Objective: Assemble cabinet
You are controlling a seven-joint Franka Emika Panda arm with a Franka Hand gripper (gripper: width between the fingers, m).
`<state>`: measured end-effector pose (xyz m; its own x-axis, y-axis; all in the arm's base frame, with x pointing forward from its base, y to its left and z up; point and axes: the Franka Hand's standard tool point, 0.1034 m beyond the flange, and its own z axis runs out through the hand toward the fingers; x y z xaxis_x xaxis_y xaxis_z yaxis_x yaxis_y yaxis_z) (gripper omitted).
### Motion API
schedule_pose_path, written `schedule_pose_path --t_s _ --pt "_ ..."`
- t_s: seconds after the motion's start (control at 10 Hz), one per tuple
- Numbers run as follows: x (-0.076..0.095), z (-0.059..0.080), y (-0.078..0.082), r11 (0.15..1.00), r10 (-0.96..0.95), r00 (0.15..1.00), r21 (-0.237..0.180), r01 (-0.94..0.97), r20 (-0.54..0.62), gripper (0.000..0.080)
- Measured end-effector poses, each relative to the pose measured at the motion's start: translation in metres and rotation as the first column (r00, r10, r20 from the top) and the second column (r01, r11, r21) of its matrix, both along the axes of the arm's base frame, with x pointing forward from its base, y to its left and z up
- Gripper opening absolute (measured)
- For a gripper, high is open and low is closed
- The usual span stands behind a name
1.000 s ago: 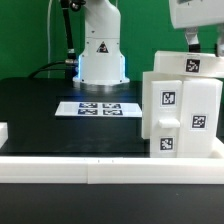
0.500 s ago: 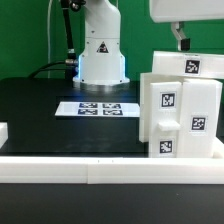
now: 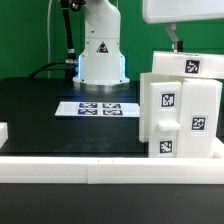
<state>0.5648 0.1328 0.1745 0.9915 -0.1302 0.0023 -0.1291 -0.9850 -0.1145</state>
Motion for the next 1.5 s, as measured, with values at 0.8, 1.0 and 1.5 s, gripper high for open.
schedule_pose_path --t_s 0.8,1.0,1.5 --pt "-0.001 -0.002 -0.011 0.593 0.805 0.591 -0.075 -0.802 0.055 0.0797" --pt "-0.002 -0.004 -0.013 0.43 0.903 0.427 -0.096 -0.898 0.049 0.0797" --pt "-0.01 -0.019 -0.02 0.143 0.99 0.141 -0.108 -0.984 0.025 0.0797"
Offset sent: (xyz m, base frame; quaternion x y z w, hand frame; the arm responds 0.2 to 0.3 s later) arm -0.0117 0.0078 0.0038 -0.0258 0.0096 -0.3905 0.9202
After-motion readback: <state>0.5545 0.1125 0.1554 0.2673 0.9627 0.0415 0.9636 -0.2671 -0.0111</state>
